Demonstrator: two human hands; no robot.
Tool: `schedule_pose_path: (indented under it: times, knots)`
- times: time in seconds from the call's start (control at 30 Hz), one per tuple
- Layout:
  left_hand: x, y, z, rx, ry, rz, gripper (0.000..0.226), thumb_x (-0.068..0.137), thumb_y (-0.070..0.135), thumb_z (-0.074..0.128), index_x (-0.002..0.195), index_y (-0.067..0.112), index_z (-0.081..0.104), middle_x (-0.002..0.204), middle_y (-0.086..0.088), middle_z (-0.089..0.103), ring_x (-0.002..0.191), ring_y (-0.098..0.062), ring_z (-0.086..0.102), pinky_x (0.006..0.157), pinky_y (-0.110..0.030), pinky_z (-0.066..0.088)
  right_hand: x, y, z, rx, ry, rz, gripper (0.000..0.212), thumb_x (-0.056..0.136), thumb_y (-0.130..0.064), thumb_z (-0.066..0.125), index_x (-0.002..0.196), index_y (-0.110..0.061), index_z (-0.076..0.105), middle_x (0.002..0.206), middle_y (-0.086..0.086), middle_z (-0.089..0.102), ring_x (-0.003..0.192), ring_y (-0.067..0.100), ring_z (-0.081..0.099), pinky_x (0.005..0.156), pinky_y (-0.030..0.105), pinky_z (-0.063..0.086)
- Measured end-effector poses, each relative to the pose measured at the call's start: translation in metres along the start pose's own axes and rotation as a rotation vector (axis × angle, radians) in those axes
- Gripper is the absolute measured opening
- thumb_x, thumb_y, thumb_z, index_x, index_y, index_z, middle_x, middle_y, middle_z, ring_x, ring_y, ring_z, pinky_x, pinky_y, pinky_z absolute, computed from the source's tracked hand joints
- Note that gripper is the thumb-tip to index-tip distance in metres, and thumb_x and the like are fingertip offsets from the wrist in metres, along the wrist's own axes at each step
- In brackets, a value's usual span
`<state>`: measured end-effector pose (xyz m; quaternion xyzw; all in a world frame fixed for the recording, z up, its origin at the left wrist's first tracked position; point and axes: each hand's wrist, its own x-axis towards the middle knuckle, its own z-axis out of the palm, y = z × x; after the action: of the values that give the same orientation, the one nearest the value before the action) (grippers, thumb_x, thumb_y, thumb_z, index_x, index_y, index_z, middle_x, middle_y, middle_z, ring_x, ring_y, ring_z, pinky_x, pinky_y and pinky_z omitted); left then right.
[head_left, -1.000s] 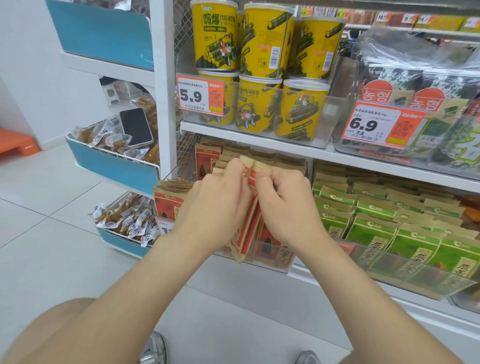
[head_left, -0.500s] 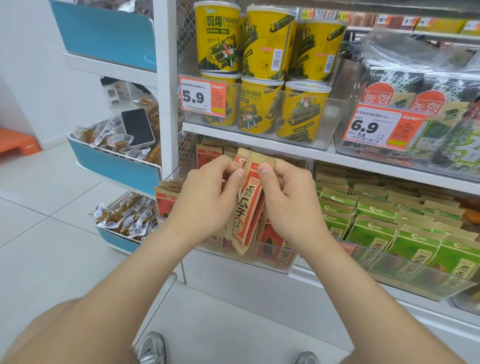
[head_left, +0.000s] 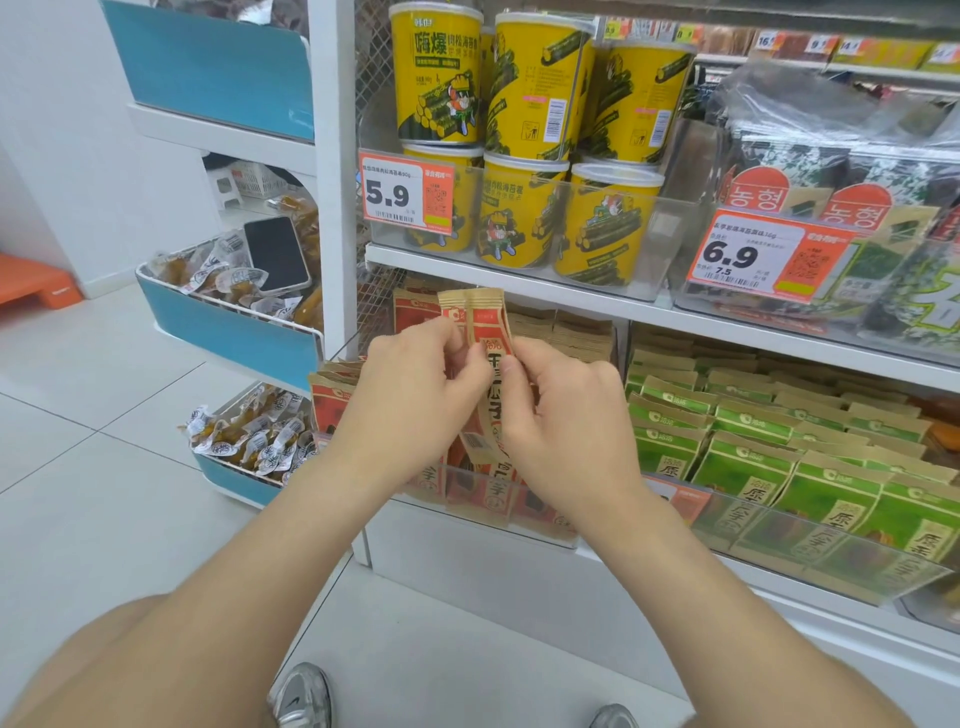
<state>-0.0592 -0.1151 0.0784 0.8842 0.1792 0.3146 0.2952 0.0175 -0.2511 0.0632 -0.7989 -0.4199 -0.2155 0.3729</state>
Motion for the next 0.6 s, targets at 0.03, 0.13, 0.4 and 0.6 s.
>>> schedule_pose_path:
  times: [0.03, 0.13, 0.4, 0.6]
  knots:
    - [0.001, 0.000, -0.001, -0.003, 0.002, -0.036, 0.036, 0.100, 0.040, 0.062, 0.069, 0.022, 0.060, 0.064, 0.007, 0.065, 0.076, -0.017, 0.065, 0.068, -0.036, 0.048, 0.000, 0.000, 0.001, -0.005, 0.018, -0.013, 0.030, 0.106, -0.032, 0.042, 0.106, -0.025, 0.071, 0.071, -0.001, 0.069, 0.062, 0.037, 0.059, 0.064, 0.046, 0.051]
    - [0.002, 0.002, -0.007, -0.006, -0.006, -0.127, 0.038, 0.092, 0.040, 0.069, 0.061, 0.018, 0.069, 0.058, 0.006, 0.064, 0.077, -0.009, 0.060, 0.062, -0.021, 0.038, -0.003, -0.001, 0.003, 0.004, 0.054, -0.051, 0.028, 0.107, -0.029, 0.043, 0.107, -0.023, 0.071, 0.071, 0.001, 0.071, 0.065, 0.043, 0.061, 0.062, 0.048, 0.052]
    - [0.000, 0.005, -0.019, -0.251, -0.181, -0.247, 0.025, 0.085, 0.033, 0.075, 0.067, 0.017, 0.079, 0.070, 0.005, 0.078, 0.077, -0.015, 0.077, 0.086, -0.045, 0.066, -0.002, -0.002, 0.000, 0.076, 0.087, -0.065, 0.027, 0.109, -0.024, 0.054, 0.124, -0.020, 0.075, 0.085, -0.006, 0.078, 0.068, 0.030, 0.068, 0.071, 0.047, 0.055]
    - [0.002, 0.002, -0.020, -0.204, -0.088, -0.209, 0.025, 0.088, 0.029, 0.074, 0.067, 0.017, 0.074, 0.071, 0.007, 0.076, 0.073, -0.006, 0.074, 0.080, -0.038, 0.064, 0.002, -0.003, -0.004, 0.294, -0.117, 0.037, 0.028, 0.098, -0.024, 0.062, 0.121, -0.036, 0.074, 0.097, -0.019, 0.079, 0.087, 0.010, 0.076, 0.092, 0.048, 0.059]
